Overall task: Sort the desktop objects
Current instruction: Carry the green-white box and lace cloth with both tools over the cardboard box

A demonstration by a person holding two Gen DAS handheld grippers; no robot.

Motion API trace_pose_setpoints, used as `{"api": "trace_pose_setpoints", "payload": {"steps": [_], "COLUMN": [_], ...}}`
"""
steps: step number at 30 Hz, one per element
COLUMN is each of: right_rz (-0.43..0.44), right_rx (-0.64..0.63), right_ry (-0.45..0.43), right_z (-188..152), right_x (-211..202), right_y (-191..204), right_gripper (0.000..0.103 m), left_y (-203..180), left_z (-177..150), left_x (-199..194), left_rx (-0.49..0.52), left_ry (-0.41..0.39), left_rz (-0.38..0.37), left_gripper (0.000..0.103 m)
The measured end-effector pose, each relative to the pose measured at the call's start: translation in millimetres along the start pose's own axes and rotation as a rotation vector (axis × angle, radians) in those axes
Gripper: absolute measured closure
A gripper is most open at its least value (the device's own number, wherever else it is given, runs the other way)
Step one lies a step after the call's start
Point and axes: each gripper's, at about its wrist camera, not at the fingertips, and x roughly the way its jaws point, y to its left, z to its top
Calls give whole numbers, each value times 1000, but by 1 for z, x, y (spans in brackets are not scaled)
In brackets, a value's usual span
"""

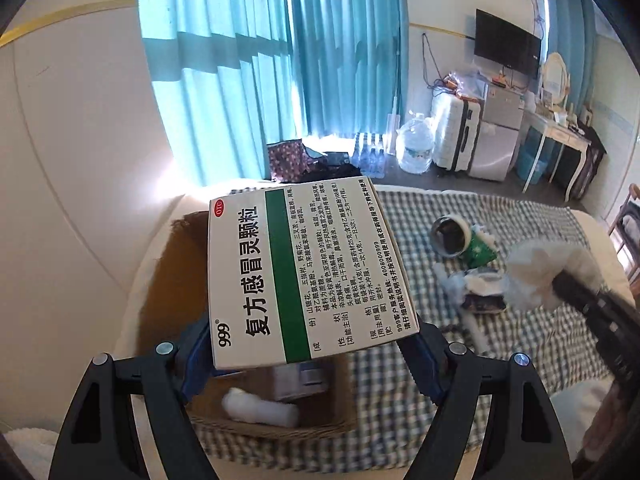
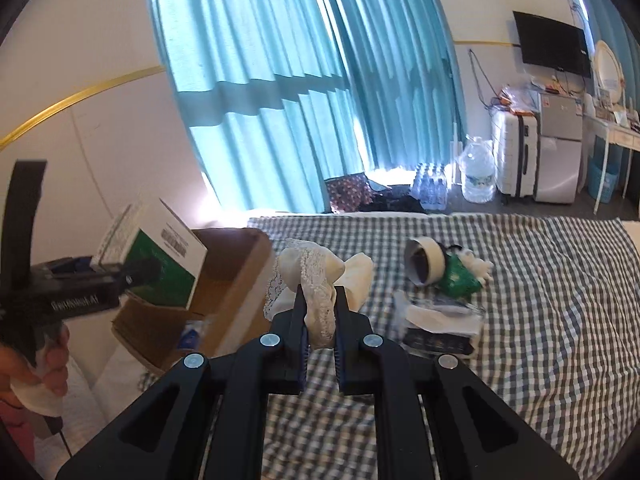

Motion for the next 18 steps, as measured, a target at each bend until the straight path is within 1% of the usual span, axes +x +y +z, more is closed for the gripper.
{"api": "trace_pose_setpoints", "payload": {"steps": [3,7,10,15,18], "right_rz": [20,-1,4,23,40], "right_rx": [-46,-126,-139,-153,-166], "right_ry": [4,35,48,75,99], "right_z": [5,4,5,6,5], "right_x": [6,18,27,53,74], "right_y": [35,74,93,129,151], "right_gripper": [93,93,93,93,93], "left_y": [26,57,76,109,127], "left_z": [-8,-19,-22,-32,-36], "left_x": [1,9,15,24,30], "left_rx": [-44,-88,-138,-195,-261], "left_ry": [-22,-29,-28,-28,-20], "left_rz": [-17,-35,-56,-48,-52], "left_gripper": [21,21,21,21,21]}}
